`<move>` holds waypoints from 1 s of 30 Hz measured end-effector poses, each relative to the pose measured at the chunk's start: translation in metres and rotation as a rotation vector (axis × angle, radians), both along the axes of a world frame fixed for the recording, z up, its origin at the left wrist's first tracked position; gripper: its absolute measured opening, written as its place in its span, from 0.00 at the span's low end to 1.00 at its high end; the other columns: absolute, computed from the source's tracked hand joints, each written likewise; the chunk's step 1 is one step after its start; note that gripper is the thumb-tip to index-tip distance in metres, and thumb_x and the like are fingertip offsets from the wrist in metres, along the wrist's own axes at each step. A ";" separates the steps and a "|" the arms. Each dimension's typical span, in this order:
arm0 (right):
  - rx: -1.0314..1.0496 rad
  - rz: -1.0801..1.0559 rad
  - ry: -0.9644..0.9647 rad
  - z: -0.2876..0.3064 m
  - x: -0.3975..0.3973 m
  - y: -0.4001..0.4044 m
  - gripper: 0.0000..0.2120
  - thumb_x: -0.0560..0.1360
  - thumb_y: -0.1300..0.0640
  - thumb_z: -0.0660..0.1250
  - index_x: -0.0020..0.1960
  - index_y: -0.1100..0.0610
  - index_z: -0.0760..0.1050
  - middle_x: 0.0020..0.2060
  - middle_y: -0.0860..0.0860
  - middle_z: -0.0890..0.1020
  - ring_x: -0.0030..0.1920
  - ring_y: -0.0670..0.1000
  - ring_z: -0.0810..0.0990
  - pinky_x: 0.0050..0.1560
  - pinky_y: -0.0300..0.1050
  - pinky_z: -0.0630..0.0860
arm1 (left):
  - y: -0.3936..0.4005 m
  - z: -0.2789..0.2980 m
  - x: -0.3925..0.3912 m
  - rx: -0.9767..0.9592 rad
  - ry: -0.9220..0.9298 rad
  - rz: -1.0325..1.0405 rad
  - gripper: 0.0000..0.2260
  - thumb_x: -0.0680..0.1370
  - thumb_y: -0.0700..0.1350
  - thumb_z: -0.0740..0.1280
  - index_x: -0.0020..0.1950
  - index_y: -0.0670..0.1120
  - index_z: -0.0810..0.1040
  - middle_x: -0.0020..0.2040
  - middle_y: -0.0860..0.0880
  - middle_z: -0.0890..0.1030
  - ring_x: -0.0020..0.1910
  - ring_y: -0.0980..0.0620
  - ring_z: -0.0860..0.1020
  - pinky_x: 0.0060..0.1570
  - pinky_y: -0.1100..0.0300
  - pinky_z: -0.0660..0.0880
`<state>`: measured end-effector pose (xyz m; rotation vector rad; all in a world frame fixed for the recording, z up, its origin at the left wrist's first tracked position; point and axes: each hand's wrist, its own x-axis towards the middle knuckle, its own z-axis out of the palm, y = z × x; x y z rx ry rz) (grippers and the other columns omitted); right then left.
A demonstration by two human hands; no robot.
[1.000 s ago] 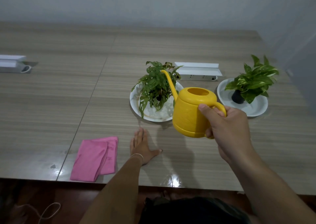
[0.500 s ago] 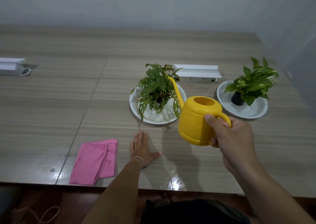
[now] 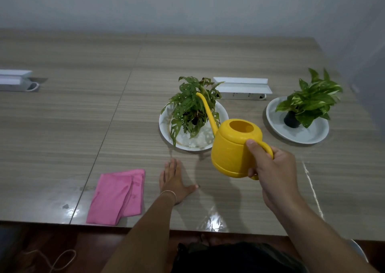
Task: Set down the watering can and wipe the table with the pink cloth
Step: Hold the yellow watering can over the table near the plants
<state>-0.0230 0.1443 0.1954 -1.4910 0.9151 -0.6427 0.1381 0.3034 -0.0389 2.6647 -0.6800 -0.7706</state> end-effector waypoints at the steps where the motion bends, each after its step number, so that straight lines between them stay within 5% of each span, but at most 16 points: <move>1: 0.010 -0.002 -0.007 -0.003 0.001 0.000 0.24 0.80 0.50 0.71 0.29 0.56 0.70 0.21 0.50 0.70 0.25 0.50 0.73 0.29 0.44 0.71 | 0.000 0.000 0.000 0.001 0.003 -0.001 0.55 0.69 0.73 0.65 0.81 0.50 0.35 0.80 0.51 0.32 0.79 0.50 0.32 0.78 0.48 0.37; 6: 0.074 -0.057 -0.034 -0.011 0.004 0.000 0.34 0.84 0.47 0.63 0.19 0.52 0.67 0.18 0.49 0.69 0.25 0.52 0.74 0.36 0.47 0.71 | -0.001 -0.001 0.001 0.012 0.008 -0.004 0.55 0.70 0.73 0.65 0.80 0.50 0.34 0.80 0.50 0.33 0.79 0.49 0.33 0.78 0.48 0.38; 11: 0.142 -0.091 -0.088 -0.020 0.003 -0.006 0.28 0.85 0.53 0.61 0.28 0.57 0.63 0.20 0.48 0.66 0.25 0.49 0.71 0.33 0.48 0.73 | -0.004 -0.001 0.000 0.041 0.004 -0.017 0.53 0.71 0.70 0.65 0.80 0.50 0.34 0.80 0.49 0.31 0.79 0.48 0.31 0.77 0.47 0.36; 17: 0.151 -0.165 -0.123 -0.035 -0.004 -0.019 0.31 0.84 0.56 0.63 0.22 0.51 0.65 0.20 0.48 0.66 0.24 0.50 0.71 0.36 0.50 0.72 | -0.015 -0.003 -0.005 0.021 0.029 -0.038 0.43 0.75 0.60 0.66 0.81 0.56 0.42 0.79 0.46 0.31 0.78 0.45 0.30 0.75 0.45 0.33; 25: 0.161 -0.303 -0.140 -0.053 -0.014 -0.049 0.27 0.82 0.59 0.66 0.25 0.57 0.64 0.20 0.52 0.66 0.23 0.50 0.69 0.33 0.48 0.70 | -0.070 0.005 -0.022 -0.108 0.063 -0.196 0.40 0.79 0.55 0.65 0.82 0.47 0.43 0.82 0.44 0.39 0.80 0.45 0.37 0.79 0.51 0.44; 30: 0.135 -0.352 -0.142 -0.067 -0.040 -0.072 0.26 0.74 0.51 0.67 0.19 0.54 0.66 0.19 0.51 0.68 0.27 0.54 0.69 0.35 0.50 0.68 | -0.131 0.019 -0.042 -0.184 0.084 -0.291 0.38 0.81 0.54 0.64 0.82 0.45 0.44 0.82 0.42 0.41 0.80 0.44 0.38 0.79 0.51 0.44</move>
